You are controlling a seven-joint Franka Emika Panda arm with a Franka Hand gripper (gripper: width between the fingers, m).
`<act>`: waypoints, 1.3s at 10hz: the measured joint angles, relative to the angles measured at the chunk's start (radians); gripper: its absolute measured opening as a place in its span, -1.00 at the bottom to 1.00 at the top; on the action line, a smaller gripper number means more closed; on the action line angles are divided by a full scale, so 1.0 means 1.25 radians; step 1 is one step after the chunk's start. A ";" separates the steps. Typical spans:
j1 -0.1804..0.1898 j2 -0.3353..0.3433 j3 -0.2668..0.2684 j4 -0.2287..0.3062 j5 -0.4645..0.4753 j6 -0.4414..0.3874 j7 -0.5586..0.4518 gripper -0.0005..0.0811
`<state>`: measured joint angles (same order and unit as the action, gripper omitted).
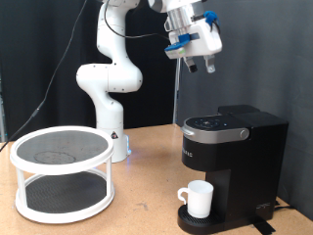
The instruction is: Make a cup of coffee with the keurig machine
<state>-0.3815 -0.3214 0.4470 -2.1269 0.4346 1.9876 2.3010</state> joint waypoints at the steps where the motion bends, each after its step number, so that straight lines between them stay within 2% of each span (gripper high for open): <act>1: 0.000 0.029 0.004 0.020 -0.016 -0.007 0.000 0.81; 4: 0.000 0.082 0.013 0.047 -0.047 -0.012 0.000 0.81; 8: 0.001 0.114 0.022 0.041 -0.073 -0.012 -0.001 0.75; 9: 0.001 0.119 0.023 0.036 -0.075 -0.011 -0.002 0.31; 10: 0.001 0.124 0.024 0.032 -0.076 -0.009 -0.002 0.31; 11: 0.001 0.130 0.024 0.028 -0.078 -0.005 -0.002 -0.14; 12: 0.001 0.134 0.025 0.023 -0.079 0.000 -0.002 -0.14; 13: 0.001 0.138 0.027 0.016 -0.082 0.010 -0.001 -0.48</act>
<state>-0.3807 -0.1489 0.4814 -2.1067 0.3321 1.9998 2.3002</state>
